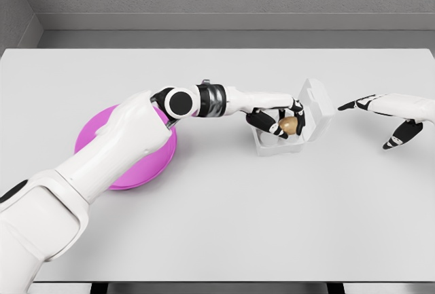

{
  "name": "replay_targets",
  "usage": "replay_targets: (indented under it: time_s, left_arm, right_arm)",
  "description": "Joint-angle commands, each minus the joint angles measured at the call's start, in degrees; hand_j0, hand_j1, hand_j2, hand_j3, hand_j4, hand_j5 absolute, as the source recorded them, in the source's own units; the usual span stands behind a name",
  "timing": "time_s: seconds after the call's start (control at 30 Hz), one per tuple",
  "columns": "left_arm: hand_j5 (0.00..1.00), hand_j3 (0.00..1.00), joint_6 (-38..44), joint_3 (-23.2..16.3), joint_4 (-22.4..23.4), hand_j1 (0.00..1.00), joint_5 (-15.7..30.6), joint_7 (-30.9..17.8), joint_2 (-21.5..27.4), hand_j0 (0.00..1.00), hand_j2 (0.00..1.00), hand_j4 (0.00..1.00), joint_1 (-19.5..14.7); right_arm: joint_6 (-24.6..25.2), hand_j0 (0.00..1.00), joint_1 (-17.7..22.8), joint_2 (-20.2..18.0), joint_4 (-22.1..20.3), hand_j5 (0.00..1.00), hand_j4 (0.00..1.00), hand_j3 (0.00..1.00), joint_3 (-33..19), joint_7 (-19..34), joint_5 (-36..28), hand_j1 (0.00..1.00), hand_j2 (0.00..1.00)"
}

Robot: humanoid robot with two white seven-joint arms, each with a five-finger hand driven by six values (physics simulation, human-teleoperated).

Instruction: Pack egg into the box and close the box lid

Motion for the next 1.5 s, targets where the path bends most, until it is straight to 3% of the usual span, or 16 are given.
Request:
replay_targets:
  time_s: [0.0,0.17,0.5,0.87,1.2,1.37,1.47]
  left_arm:
    - [0.44,0.44,0.0,0.2,0.0,0.44,0.3,0.0,0.0,0.44,0.44,0.44,0.0]
    - [0.56,0.56,-0.8,0.5,-0.2,0.56,0.4,0.0,0.4,0.56,0.56,0.56,0.0]
    - [0.59,0.59,-0.8,0.6,-0.3,0.59,0.4,0.0,0.6,0.59,0.59,0.59,0.1]
    - [0.77,0.77,-0.8,0.5,-0.2,0.77,0.4,0.0,0.7,0.77,0.77,0.77,0.1]
    - [0.79,0.79,-3.4,0.9,-0.7,0.79,1.0,0.0,2.5,0.79,0.79,0.79,0.0]
    - [0.83,0.83,-3.5,2.6,-4.9,0.83,1.7,0.0,6.9,0.83,0.83,0.83,-0.6]
    - [0.83,0.83,-3.4,2.6,-9.1,0.83,5.5,0.0,11.1,0.83,0.83,0.83,-0.6]
  right_arm:
    - [0.1,1.00,0.0,-0.1,0.0,1.00,1.00,1.00,0.0,0.0,-0.3,1.00,1.00]
    - [0.1,1.00,0.0,-0.2,0.0,1.00,1.00,1.00,0.0,0.0,-0.3,1.00,1.00]
    - [0.1,1.00,0.1,-0.4,0.0,1.00,1.00,1.00,0.0,0.0,-0.3,1.00,1.00]
    - [0.2,1.00,0.1,-0.3,0.0,1.00,1.00,1.00,0.0,0.0,-0.3,1.00,1.00]
    - [0.2,1.00,0.0,-0.4,0.0,1.00,1.00,1.00,0.0,0.0,-0.3,1.00,1.00]
    - [0.2,1.00,0.1,-0.5,0.0,1.00,1.00,1.00,0.0,0.0,-0.3,1.00,1.00]
    - [0.2,1.00,0.1,-0.5,0.0,1.00,1.00,1.00,-0.1,0.0,-0.3,1.00,1.00]
